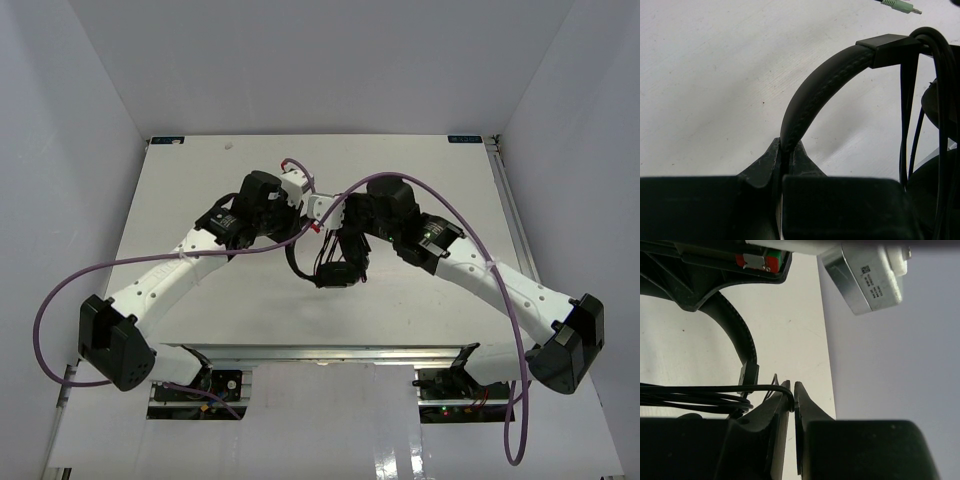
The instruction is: Wrap the headphones
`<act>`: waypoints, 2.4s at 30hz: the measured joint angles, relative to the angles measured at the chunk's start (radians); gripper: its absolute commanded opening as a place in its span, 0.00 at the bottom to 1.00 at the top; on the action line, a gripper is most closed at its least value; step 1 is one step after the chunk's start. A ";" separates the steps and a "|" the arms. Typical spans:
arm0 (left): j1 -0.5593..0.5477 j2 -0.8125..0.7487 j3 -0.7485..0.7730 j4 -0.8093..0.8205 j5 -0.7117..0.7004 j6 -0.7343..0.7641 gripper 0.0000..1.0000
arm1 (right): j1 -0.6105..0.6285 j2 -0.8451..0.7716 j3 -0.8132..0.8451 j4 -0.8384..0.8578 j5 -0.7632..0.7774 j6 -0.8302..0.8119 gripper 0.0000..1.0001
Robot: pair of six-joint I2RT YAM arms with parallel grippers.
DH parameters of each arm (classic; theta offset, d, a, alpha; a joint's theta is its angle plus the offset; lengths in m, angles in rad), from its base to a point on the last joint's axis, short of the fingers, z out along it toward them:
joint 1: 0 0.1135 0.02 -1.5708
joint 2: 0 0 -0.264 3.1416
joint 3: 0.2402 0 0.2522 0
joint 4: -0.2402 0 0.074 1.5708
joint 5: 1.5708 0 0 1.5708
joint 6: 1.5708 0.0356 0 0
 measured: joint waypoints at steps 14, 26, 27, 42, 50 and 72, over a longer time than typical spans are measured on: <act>-0.003 -0.029 0.043 -0.054 0.016 0.036 0.00 | -0.089 -0.005 0.033 -0.063 -0.204 0.100 0.18; -0.009 -0.029 0.113 -0.106 0.042 0.083 0.00 | -0.165 0.005 0.038 -0.054 -0.357 0.205 0.19; -0.009 -0.029 0.115 -0.107 0.042 0.083 0.00 | -0.170 0.007 0.038 -0.053 -0.365 0.213 0.19; -0.006 -0.037 0.200 -0.146 0.006 0.066 0.00 | -0.241 0.012 0.037 -0.045 -0.475 0.294 0.25; -0.006 -0.038 0.312 -0.171 0.040 0.030 0.00 | -0.287 0.019 0.007 -0.029 -0.556 0.383 0.34; -0.009 0.004 0.401 -0.185 0.072 -0.044 0.00 | -0.291 0.074 -0.136 0.236 -0.720 0.696 0.47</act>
